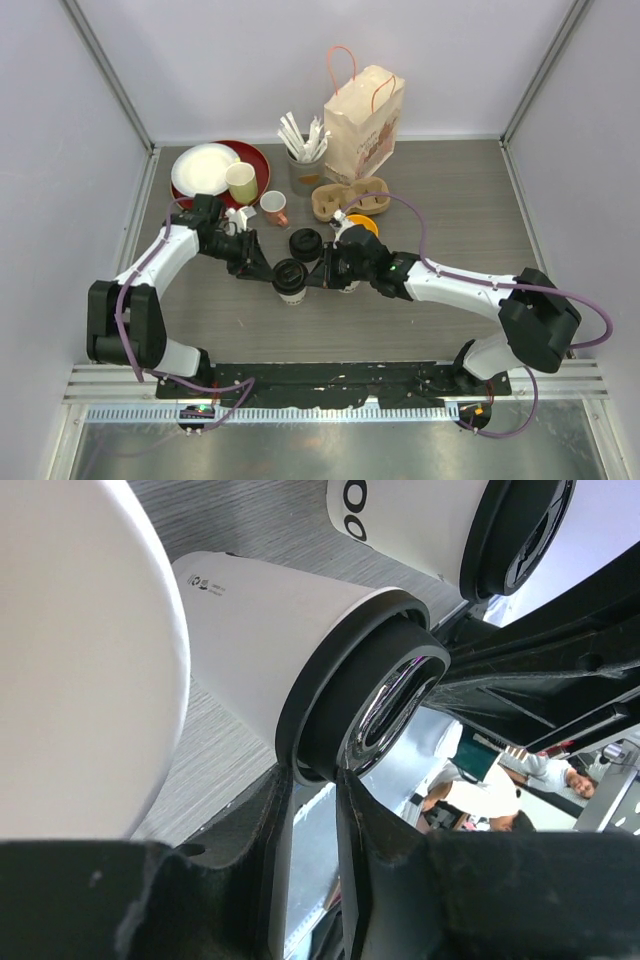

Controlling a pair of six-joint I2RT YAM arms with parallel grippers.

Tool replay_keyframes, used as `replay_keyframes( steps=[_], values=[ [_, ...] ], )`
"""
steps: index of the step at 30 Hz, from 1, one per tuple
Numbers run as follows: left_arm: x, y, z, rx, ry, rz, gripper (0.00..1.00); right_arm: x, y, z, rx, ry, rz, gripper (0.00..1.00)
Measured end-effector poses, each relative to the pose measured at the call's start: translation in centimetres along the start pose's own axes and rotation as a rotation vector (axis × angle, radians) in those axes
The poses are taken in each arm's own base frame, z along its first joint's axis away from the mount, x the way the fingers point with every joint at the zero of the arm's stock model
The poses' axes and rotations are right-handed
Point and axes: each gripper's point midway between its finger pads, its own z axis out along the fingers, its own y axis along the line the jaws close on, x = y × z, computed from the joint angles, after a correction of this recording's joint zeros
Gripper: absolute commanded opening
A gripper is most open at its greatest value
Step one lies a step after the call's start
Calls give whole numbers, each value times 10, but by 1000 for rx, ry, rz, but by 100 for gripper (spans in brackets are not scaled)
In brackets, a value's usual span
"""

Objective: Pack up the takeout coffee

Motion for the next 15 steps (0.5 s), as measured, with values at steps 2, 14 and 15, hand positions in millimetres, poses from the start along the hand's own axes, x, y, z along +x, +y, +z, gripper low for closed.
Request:
replay_keyframes(
  steps=[2, 14, 15],
  values=[
    [0, 0, 0, 6, 5, -9, 24, 0, 0, 0, -4, 1, 6, 9],
    [-4, -3, -3, -6, 11, 34, 24, 1, 0, -5, 28, 39, -51, 21],
    [-4, -3, -3, -11, 10, 39, 24, 2, -1, -6, 35, 47, -60, 22]
  ],
)
